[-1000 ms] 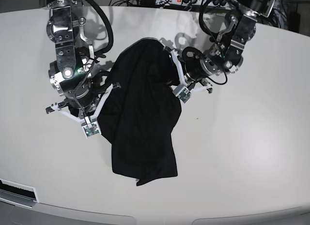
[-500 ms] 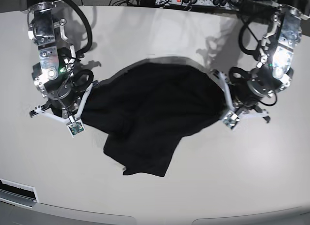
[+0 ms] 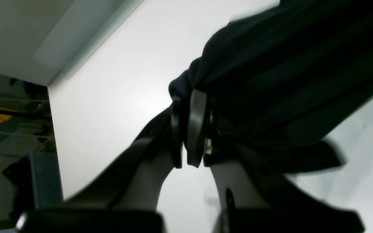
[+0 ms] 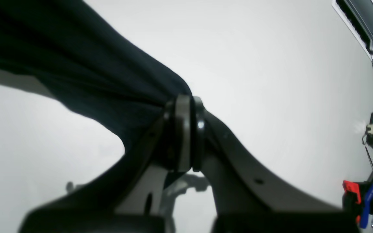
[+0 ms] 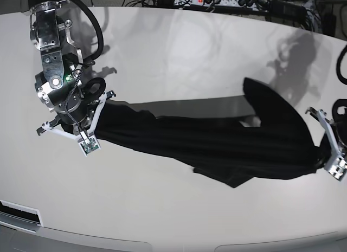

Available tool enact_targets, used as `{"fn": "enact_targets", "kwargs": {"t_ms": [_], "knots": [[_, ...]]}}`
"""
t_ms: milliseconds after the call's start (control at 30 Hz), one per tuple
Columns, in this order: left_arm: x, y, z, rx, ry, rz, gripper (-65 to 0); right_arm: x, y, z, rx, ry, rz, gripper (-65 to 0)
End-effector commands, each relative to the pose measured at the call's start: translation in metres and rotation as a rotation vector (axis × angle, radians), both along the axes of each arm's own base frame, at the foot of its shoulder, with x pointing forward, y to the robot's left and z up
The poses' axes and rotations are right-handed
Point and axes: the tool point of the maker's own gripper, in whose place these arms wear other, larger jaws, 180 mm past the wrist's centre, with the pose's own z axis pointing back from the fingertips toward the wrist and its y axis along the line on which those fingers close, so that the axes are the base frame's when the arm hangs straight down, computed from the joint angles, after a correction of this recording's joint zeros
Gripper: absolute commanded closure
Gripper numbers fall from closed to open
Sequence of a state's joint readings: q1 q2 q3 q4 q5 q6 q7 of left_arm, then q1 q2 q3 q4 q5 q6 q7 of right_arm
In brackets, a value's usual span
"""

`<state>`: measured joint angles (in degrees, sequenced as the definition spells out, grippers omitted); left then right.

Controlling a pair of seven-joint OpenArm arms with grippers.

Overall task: Layout the t-shirt on the table in an organized manner, then fold the t-shirt properly
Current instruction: 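Pull the t-shirt taut between both grippers, left gripper moving away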

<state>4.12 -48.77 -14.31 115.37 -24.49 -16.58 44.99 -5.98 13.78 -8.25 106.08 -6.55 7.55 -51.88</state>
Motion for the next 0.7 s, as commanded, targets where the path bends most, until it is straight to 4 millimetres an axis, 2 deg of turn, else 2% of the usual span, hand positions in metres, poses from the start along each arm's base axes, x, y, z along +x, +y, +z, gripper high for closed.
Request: {"fn": "enact_targets", "kwargs": {"t_ms": [0,200,233,333,367,433,533,600,667], "knots": [[0.007,0.007,0.019,0.018,-0.059,0.015,0.0,0.007,-0.014,0.013,-0.051,-0.043,-0.029,0.0],[0.006,-0.013,0.003,-0.113,-0.023,-0.151,0.0,0.014,-0.003,0.018,-0.022,-0.073,0.014,0.0],[0.007,-0.012,-0.001,-0.136,-0.021,-0.162,-6.3,0.014,-0.002,0.018,-0.015,-0.071,0.015,0.0],[0.016,0.002,-0.015,-0.207,-0.008,-0.123,-31.7,0.015,-0.002,0.018,-0.014,-0.074,0.013,0.0],[0.019,0.008,-0.022,-0.233,0.008,-0.099,-36.3,0.015,-0.002,0.018,-0.014,-0.076,0.014,0.0],[0.021,0.021,-0.036,-0.265,0.059,-0.05,-37.3,0.015,-0.002,0.018,-0.014,-0.075,0.014,0.0],[0.015,0.035,-0.053,-0.265,0.175,0.027,-37.3,0.014,-0.002,0.018,-0.015,-0.073,0.013,0.0],[0.005,0.033,-0.056,-0.279,0.283,0.046,-37.3,0.014,-0.002,0.017,-0.015,-0.072,0.013,0.0],[-0.01,0.018,-0.056,-0.319,0.392,0.009,-37.3,0.014,-0.002,0.017,-0.015,-0.071,0.013,0.0]]}}
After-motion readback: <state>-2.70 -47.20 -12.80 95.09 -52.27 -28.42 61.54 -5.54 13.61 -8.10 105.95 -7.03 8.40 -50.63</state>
